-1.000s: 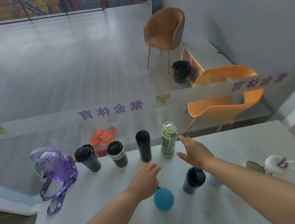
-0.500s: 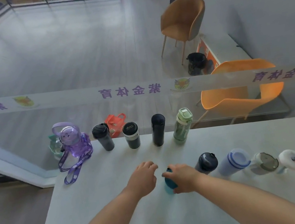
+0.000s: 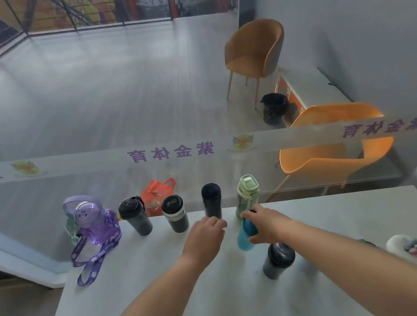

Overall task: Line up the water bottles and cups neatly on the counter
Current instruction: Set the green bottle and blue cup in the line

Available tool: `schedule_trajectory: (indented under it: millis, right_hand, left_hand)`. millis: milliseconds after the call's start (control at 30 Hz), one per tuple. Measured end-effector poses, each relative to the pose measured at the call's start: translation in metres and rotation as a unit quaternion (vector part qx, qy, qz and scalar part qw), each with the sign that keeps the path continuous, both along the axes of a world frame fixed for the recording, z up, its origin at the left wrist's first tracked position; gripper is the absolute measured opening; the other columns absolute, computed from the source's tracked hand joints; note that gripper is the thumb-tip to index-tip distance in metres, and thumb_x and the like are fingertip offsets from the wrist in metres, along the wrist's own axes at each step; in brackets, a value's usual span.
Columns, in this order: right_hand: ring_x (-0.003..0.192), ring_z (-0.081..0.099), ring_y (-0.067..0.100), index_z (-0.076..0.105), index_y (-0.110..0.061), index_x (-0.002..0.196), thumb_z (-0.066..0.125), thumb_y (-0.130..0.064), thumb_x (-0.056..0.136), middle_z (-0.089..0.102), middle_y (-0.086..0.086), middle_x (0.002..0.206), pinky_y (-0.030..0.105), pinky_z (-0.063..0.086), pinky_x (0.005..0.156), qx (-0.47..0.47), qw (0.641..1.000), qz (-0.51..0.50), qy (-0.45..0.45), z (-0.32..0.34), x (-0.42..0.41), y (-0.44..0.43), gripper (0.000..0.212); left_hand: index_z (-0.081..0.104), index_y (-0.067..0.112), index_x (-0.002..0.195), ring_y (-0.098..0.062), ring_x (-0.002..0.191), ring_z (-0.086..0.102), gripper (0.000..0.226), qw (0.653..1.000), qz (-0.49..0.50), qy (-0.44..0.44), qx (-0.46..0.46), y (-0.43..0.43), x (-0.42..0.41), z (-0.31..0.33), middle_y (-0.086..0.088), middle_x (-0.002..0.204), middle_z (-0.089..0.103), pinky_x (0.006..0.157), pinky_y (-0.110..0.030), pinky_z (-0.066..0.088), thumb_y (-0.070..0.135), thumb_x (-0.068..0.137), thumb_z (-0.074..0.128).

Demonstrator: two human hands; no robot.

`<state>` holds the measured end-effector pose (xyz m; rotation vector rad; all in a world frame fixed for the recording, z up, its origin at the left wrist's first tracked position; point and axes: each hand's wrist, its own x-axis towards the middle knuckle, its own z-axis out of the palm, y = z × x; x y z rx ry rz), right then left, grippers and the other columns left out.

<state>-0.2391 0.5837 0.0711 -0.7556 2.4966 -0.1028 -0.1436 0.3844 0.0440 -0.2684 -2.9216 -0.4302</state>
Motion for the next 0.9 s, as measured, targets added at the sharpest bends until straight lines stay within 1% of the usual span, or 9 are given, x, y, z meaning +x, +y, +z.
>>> schedule_trajectory:
  millis: [133, 233, 300, 367, 467, 533, 600, 700, 900]
  right_hand:
    - [0.119, 0.056, 0.03, 0.033, -0.032, 0.15, 0.074, -0.042, 0.084, 0.04, 0.005, 0.144, 0.041, 0.052, 0.097, -0.005, 1.0, -0.023, -0.006, 0.008, -0.033, 0.032, 0.078]
    - [0.118, 0.057, 0.031, 0.034, -0.031, 0.149, 0.073, -0.041, 0.084, 0.043, 0.007, 0.139, 0.041, 0.052, 0.095, -0.007, 0.999, -0.038, -0.013, 0.006, -0.057, 0.058, 0.076]
    - [0.117, 0.058, 0.031, 0.035, -0.028, 0.148, 0.073, -0.04, 0.085, 0.044, 0.009, 0.137, 0.041, 0.053, 0.095, -0.013, 0.999, -0.044, -0.018, 0.001, -0.073, 0.073, 0.074]
    - [0.118, 0.057, 0.031, 0.036, -0.026, 0.148, 0.073, -0.038, 0.085, 0.043, 0.01, 0.138, 0.042, 0.053, 0.098, -0.024, 0.998, -0.048, -0.022, -0.005, -0.088, 0.085, 0.074]
    - [0.118, 0.057, 0.032, 0.04, -0.025, 0.146, 0.075, -0.036, 0.084, 0.046, 0.011, 0.137, 0.042, 0.052, 0.1, -0.052, 0.997, -0.052, -0.022, -0.015, -0.109, 0.095, 0.071]
    - [0.113, 0.058, 0.032, 0.043, -0.025, 0.142, 0.076, -0.036, 0.083, 0.049, 0.01, 0.132, 0.041, 0.052, 0.099, -0.066, 0.996, -0.052, -0.018, -0.022, -0.121, 0.096, 0.069]
    - [0.111, 0.059, 0.032, 0.045, -0.025, 0.141, 0.077, -0.036, 0.083, 0.05, 0.009, 0.128, 0.041, 0.053, 0.097, -0.074, 0.996, -0.053, -0.015, -0.029, -0.131, 0.095, 0.067]
    - [0.111, 0.058, 0.031, 0.044, -0.026, 0.14, 0.077, -0.034, 0.083, 0.048, 0.009, 0.126, 0.041, 0.053, 0.097, -0.074, 0.995, -0.055, -0.024, -0.038, -0.144, 0.093, 0.066]
    - [0.118, 0.053, 0.03, 0.041, -0.029, 0.144, 0.075, -0.036, 0.086, 0.045, 0.007, 0.133, 0.041, 0.05, 0.102, -0.055, 0.996, -0.055, -0.049, -0.054, -0.154, 0.089, 0.068]
  left_hand:
    - [0.066, 0.016, 0.099, -0.026, 0.083, 0.06, 0.009, 1.0, -0.005, 0.005, -0.01, 0.026, -0.037, 0.013, -0.002, 0.089, 0.07, 0.074, -0.037, 0.045, 0.018, 0.094, 0.059]
    - [0.068, 0.015, 0.089, -0.028, 0.08, 0.063, 0.005, 1.0, -0.005, 0.017, -0.004, 0.045, -0.065, 0.019, -0.002, 0.081, 0.072, 0.073, -0.038, 0.048, 0.011, 0.087, 0.064]
    - [0.068, 0.014, 0.088, -0.027, 0.082, 0.064, 0.009, 0.999, -0.005, 0.033, -0.003, 0.057, -0.082, 0.021, -0.002, 0.08, 0.073, 0.071, -0.037, 0.049, 0.008, 0.082, 0.067]
    - [0.068, 0.014, 0.096, -0.026, 0.091, 0.065, 0.017, 0.999, -0.003, 0.044, 0.003, 0.068, -0.099, 0.021, -0.002, 0.089, 0.073, 0.073, -0.038, 0.051, 0.007, 0.08, 0.068]
    - [0.059, 0.013, 0.123, -0.027, 0.125, 0.051, 0.039, 1.0, 0.019, 0.007, -0.003, 0.081, -0.118, 0.016, -0.004, 0.13, 0.061, 0.097, -0.041, 0.048, 0.012, 0.084, 0.059]
    - [0.05, 0.011, 0.134, -0.027, 0.137, 0.04, 0.047, 0.999, 0.034, -0.016, -0.019, 0.086, -0.126, 0.009, -0.006, 0.144, 0.049, 0.107, -0.042, 0.04, 0.017, 0.088, 0.052]
    - [0.049, 0.008, 0.135, -0.027, 0.138, 0.039, 0.047, 0.999, 0.042, -0.021, -0.017, 0.088, -0.131, 0.002, -0.008, 0.145, 0.048, 0.11, -0.042, 0.037, 0.017, 0.089, 0.051]
    - [0.055, 0.006, 0.128, -0.029, 0.132, 0.045, 0.043, 0.998, 0.052, -0.013, 0.013, 0.09, -0.137, -0.004, -0.01, 0.138, 0.054, 0.107, -0.044, 0.04, 0.015, 0.086, 0.053]
    - [0.056, 0.008, 0.127, -0.028, 0.128, 0.048, 0.045, 0.998, 0.059, -0.008, 0.033, 0.088, -0.136, -0.007, -0.008, 0.136, 0.056, 0.104, -0.045, 0.043, 0.018, 0.085, 0.042]
